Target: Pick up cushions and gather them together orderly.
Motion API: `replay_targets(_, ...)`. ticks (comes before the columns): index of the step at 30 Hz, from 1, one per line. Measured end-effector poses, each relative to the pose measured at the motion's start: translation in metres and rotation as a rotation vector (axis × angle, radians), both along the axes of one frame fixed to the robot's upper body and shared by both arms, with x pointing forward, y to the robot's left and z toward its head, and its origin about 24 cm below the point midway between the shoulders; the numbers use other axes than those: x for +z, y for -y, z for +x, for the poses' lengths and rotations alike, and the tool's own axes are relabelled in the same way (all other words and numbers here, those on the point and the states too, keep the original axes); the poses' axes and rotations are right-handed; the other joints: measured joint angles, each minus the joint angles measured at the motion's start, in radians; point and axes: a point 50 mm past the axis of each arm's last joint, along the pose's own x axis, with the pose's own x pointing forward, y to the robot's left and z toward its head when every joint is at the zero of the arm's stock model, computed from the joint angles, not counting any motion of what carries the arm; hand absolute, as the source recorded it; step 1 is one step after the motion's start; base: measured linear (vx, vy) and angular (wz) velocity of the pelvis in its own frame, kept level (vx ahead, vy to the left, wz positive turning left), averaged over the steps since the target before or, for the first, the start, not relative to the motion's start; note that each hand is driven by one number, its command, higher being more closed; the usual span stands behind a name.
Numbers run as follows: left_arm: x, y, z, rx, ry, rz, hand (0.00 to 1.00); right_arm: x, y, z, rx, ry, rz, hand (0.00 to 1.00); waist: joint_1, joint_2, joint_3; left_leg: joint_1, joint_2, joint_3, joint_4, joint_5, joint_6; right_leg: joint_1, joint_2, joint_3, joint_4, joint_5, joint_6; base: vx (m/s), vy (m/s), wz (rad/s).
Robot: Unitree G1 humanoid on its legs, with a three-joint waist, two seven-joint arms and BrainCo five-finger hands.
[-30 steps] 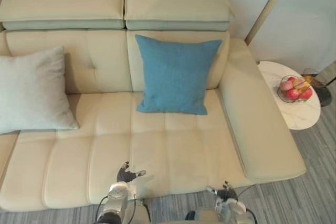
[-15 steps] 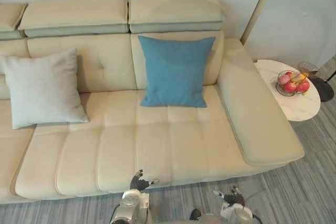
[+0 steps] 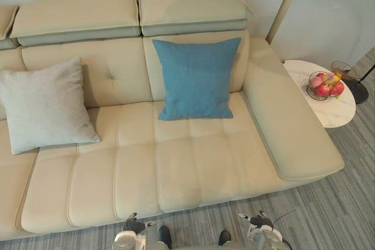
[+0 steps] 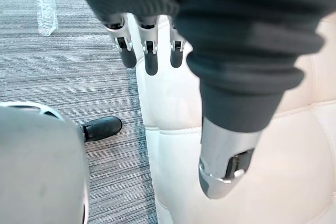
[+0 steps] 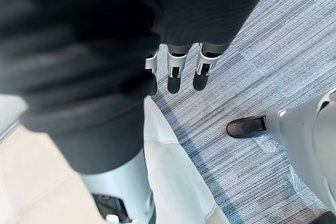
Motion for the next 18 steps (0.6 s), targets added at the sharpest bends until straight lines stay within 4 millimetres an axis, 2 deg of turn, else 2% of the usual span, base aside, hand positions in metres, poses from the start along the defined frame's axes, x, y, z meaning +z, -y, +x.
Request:
replay_targets(8, -0.001, 0.000, -0.002, 0.002, -0.005, -0.001, 0.00, -0.002, 0.001, -0.006, 0.001, -0.015, -0.004, 0.00, -0.002, 0.003, 0.013, 0.035, 0.001, 0.016, 0.000, -0.002, -0.002, 0.030, 0.000, 0.014, -0.003, 0.000, 0.000, 0.00, -0.002, -0.05)
replay_targets(14, -0.001, 0.000, -0.004, 0.008, -0.011, -0.010, 0.00, -0.007, 0.009, -0.030, 0.034, -0.096, -0.028, 0.00, -0.011, 0.017, 0.032, 0.076, 0.016, 0.050, 0.001, -0.006, -0.008, 0.053, 0.010, 0.034, 0.007, 0.000, 0.000, -0.04, -0.024, -0.12)
replay_targets(16, 0.000, -0.001, -0.002, 0.010, -0.005, -0.011, 0.00, -0.009, 0.007, -0.035, 0.063, -0.118, -0.031, 0.00, -0.013, 0.012, 0.046, 0.068, 0.030, 0.068, 0.064, -0.037, -0.018, 0.052, 0.012, 0.060, 0.021, 0.001, 0.000, -0.07, -0.016, -0.40)
replay_targets(17, 0.001, -0.003, 0.001, 0.029, 0.006, -0.015, 0.00, -0.008, 0.008, -0.031, 0.094, -0.114, -0.049, 0.00, -0.010, 0.005, 0.059, 0.021, 0.043, 0.061, 0.179, -0.080, -0.020, 0.028, 0.012, 0.091, 0.043, 0.001, 0.000, -0.13, -0.039, -0.55)
replay_targets(18, 0.001, -0.002, 0.003, 0.031, 0.011, -0.019, 0.00, -0.007, 0.008, -0.029, 0.105, -0.110, -0.056, 0.00, -0.010, 0.001, 0.059, -0.018, 0.048, 0.027, 0.246, -0.094, -0.014, 0.007, 0.009, 0.110, 0.056, 0.001, 0.000, -0.14, -0.056, -0.62)
